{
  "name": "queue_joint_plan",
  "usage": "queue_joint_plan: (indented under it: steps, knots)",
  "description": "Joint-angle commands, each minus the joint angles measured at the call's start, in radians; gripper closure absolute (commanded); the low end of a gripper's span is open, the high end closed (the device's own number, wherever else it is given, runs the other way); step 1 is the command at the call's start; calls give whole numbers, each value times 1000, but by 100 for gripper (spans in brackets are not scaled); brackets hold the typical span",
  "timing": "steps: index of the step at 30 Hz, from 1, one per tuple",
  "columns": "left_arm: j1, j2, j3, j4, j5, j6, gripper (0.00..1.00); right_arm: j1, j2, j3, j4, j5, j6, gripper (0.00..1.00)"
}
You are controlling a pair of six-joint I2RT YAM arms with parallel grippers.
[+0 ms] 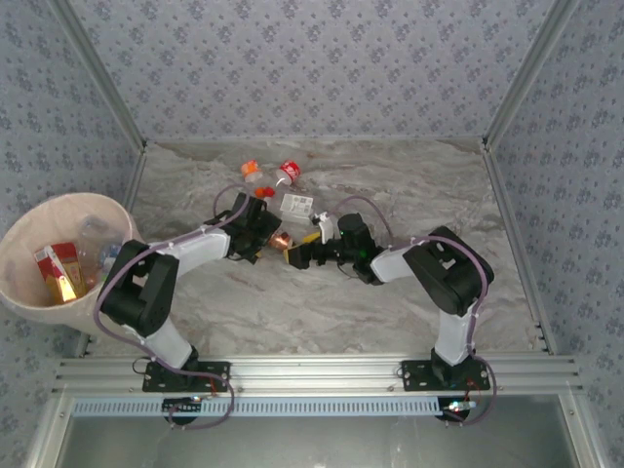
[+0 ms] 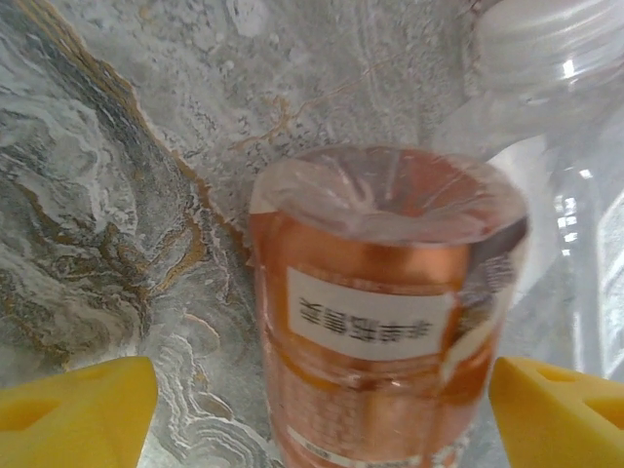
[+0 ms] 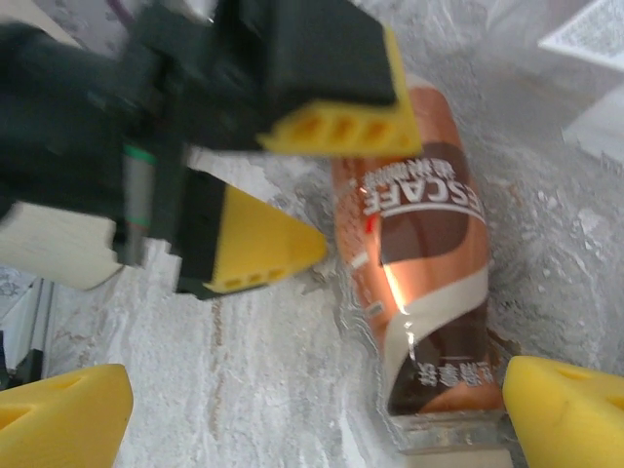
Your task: Put the plastic bottles in the bin
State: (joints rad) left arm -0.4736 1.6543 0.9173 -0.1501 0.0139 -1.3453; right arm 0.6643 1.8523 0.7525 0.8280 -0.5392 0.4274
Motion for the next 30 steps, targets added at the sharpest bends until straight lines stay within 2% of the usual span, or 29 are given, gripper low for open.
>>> queue_joint_plan:
  steps: [1, 7, 16, 22, 30]
  knots:
    - [-11, 33, 5, 24, -8, 46, 13, 2, -61, -18, 54, 26, -9, 0]
    - [-16, 91, 79, -9, -22, 190, 16, -6, -143, -45, 3, 142, -51, 0]
    - [-54, 156, 131, -36, -22, 250, 27, -13, -241, -80, -64, 250, -100, 0]
    - [-57, 135, 140, -4, -26, 326, 41, -15, -292, -95, -99, 307, -130, 0]
    - [-59, 52, 147, -34, -81, 443, 47, -16, -359, -111, -124, 380, -148, 0]
